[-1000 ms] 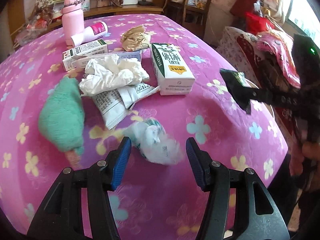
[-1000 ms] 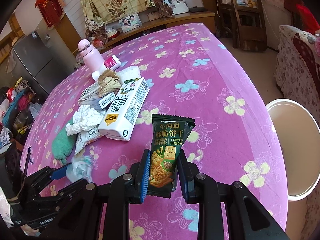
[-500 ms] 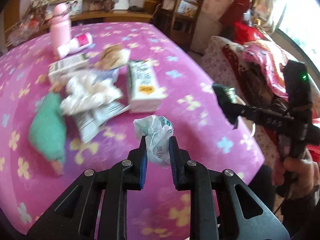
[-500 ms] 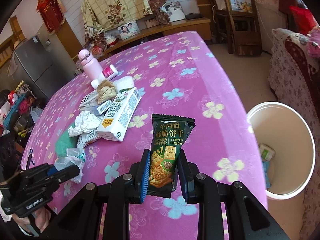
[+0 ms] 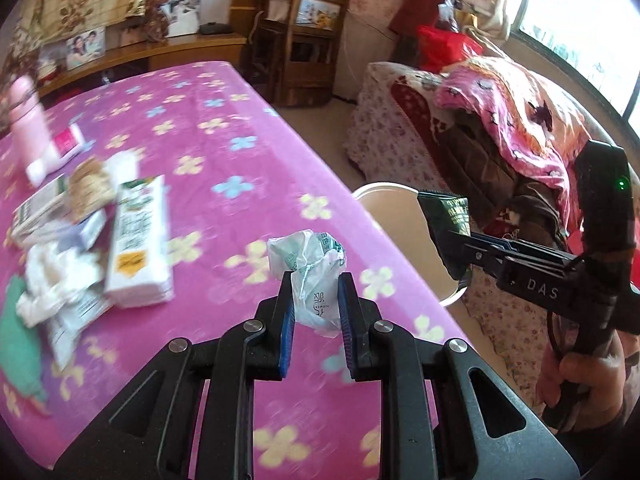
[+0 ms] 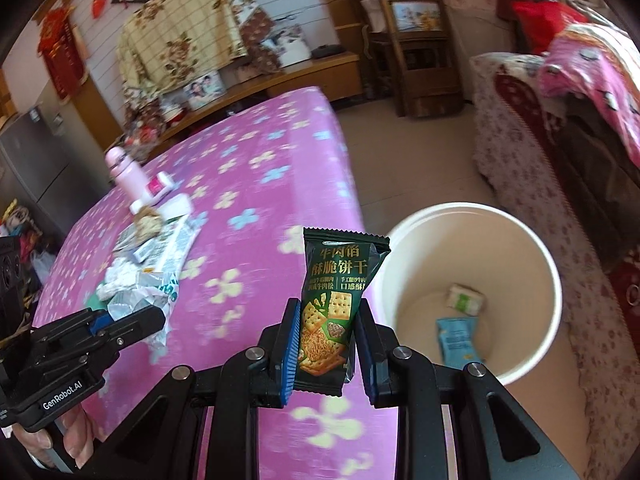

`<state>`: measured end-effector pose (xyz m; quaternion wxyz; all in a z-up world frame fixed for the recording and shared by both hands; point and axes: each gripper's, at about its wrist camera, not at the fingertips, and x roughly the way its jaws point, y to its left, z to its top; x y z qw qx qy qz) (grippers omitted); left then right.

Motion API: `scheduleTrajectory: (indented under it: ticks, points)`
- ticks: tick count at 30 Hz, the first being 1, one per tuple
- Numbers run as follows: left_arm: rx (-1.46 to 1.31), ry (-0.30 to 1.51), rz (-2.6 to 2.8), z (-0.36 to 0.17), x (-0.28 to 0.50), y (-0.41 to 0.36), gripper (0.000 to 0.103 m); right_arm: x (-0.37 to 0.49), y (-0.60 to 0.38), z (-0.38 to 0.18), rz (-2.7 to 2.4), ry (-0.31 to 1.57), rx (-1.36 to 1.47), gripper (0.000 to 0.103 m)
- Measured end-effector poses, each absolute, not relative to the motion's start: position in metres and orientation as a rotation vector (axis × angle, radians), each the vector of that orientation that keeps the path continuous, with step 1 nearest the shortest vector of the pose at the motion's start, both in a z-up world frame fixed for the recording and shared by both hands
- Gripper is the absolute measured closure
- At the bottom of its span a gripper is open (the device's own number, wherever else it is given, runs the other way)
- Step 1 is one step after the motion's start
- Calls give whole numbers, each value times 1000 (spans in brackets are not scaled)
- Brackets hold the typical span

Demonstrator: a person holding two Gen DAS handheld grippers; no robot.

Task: Collect trash

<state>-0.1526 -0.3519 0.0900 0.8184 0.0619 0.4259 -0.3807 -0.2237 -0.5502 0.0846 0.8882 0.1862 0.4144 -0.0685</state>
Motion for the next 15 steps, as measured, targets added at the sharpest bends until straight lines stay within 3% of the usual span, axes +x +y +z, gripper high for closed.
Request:
scheduleTrajectory:
  ticks: [15]
  points:
    - [167, 969, -904, 60, -144, -462, 85, -243, -632, 41, -289, 917, 441, 78]
